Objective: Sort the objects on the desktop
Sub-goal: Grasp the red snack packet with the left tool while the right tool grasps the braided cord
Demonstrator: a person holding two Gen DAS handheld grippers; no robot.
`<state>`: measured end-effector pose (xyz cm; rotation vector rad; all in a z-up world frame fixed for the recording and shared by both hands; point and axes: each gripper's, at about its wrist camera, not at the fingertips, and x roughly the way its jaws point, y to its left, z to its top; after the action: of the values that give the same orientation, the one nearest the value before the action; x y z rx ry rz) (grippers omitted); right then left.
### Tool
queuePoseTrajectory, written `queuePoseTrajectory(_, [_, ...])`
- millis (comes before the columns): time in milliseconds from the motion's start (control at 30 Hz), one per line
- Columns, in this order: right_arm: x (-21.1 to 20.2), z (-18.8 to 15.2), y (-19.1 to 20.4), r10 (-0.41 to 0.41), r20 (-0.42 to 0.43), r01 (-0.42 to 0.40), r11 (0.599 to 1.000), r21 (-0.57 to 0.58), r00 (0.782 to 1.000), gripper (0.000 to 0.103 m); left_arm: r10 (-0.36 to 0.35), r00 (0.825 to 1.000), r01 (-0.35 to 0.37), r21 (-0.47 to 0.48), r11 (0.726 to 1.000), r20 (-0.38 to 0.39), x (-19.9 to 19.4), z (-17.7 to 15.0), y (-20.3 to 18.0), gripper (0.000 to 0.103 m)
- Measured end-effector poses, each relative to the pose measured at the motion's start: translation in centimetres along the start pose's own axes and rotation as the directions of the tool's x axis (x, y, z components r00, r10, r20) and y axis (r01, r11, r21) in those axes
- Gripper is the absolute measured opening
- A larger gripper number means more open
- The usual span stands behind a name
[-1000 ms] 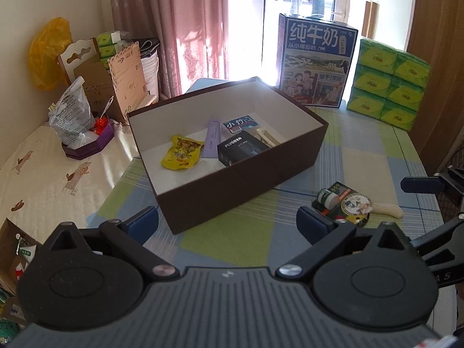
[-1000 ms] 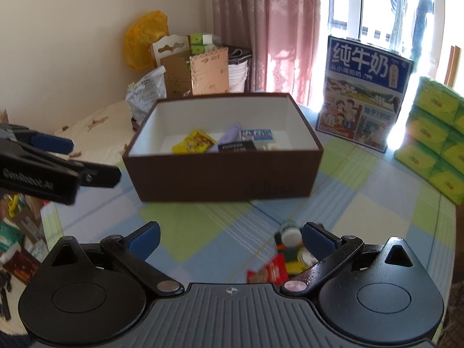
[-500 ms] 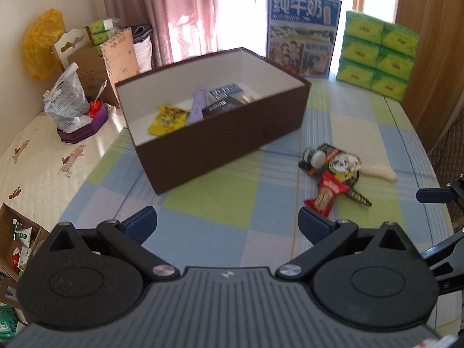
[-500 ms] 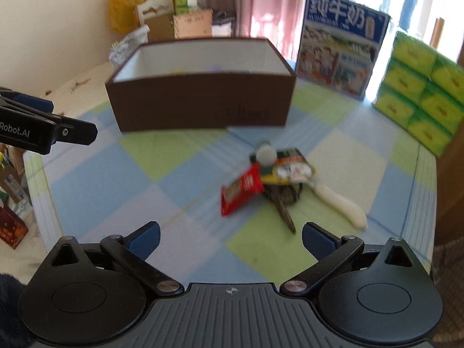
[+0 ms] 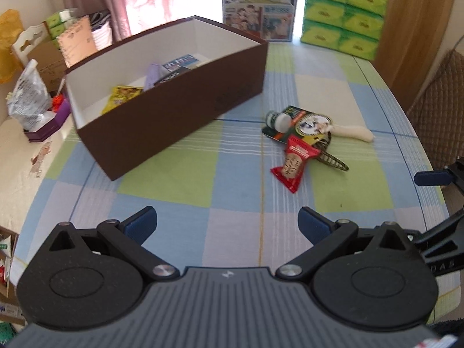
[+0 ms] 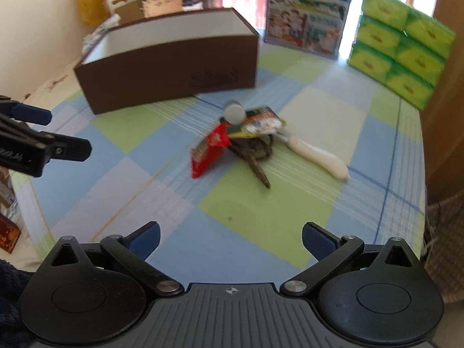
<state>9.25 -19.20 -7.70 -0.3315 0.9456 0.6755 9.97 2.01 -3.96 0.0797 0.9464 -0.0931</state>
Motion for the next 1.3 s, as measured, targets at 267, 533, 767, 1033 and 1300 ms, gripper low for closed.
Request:
queuePoseTrajectory(267, [1.1, 0.0, -1.8, -0.065, -0.028, 0.067, 0.995, 0.07, 0.997, 0.101, -0.068, 0.998, 0.069, 0.08, 0.994, -0.017, 2.1, 0.4, -1.1, 0.101])
queuePoseTrajectory(533, [2.1, 0.0, -3.8, -0.146, -0.02, 0.147, 0.98, 0.135, 0.989, 0.101, -0.144, 0.989, 0.147, 0.175, 0.974, -0.03, 5.2, 1.5, -2.0, 0.094])
queuePoseTrajectory(767, [2.8, 0.2, -6.2, -0.186, -0.037, 0.19, 0.953, 0.235, 0.982, 0.101, -0.226, 0.972, 0.234, 0.278, 0.932, -0.059, 8.5, 2.9, -3.4, 0.086])
queuePoseTrajectory(1033, [3.5, -0.4, -8.3, -0.22, -0.082, 0.235, 0.917, 0.324, 0.972, 0.101, -0.269, 0.959, 0.284, 0.382, 0.88, -0.092, 12.8, 4.7, -4.9, 0.078])
queuePoseTrajectory(1300, [4.3, -0.3, -8.3, -0.204, -0.091, 0.223, 0.911, 0.347, 0.975, 0.101, -0.309, 0.943, 0.33, 0.443, 0.833, -0.123, 15.9, 5.6, -6.4, 0.063])
